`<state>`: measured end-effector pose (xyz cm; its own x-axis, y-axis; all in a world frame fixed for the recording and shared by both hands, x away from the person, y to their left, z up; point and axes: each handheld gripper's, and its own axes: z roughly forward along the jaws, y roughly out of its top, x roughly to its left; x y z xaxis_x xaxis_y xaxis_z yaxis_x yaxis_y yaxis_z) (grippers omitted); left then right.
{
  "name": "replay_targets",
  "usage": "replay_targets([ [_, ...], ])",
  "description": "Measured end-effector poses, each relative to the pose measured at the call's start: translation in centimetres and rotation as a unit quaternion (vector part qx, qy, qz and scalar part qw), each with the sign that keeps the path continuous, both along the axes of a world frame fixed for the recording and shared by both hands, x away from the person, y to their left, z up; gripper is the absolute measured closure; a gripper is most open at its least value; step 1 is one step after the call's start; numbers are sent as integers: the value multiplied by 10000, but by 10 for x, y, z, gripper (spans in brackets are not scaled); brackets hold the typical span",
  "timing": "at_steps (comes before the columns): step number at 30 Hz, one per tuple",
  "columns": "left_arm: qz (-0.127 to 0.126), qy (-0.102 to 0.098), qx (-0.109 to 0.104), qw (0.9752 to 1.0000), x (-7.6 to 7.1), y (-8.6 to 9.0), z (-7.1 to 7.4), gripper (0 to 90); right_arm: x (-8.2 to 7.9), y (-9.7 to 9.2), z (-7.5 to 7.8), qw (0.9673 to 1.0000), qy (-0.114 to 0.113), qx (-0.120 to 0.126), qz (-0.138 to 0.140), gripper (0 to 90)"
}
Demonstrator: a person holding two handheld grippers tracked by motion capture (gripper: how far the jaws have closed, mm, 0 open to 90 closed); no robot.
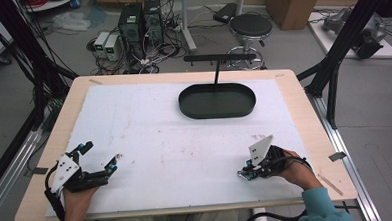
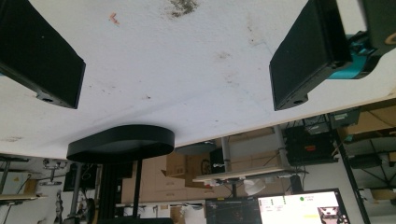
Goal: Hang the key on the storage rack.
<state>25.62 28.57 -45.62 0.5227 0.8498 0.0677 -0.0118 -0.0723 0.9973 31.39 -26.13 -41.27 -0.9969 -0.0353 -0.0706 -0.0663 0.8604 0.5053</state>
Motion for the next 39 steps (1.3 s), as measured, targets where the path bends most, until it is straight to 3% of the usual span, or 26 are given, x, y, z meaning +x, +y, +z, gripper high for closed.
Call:
replay_targets([
  [14,-9,0,3,10000,0,0,0,40,2,-3,2,9999,18,49,-151,853],
  [25,-9,0,1,10000,0,0,0,40,6,-3,2,9985,234,114,-477,884],
  [32,-5,-1,-4,10000,0,0,0,40,9,-6,7,9942,420,345,-923,885],
  [39,-8,6,-18,10000,0,0,0,40,15,-8,21,9867,498,866,-1279,886],
])
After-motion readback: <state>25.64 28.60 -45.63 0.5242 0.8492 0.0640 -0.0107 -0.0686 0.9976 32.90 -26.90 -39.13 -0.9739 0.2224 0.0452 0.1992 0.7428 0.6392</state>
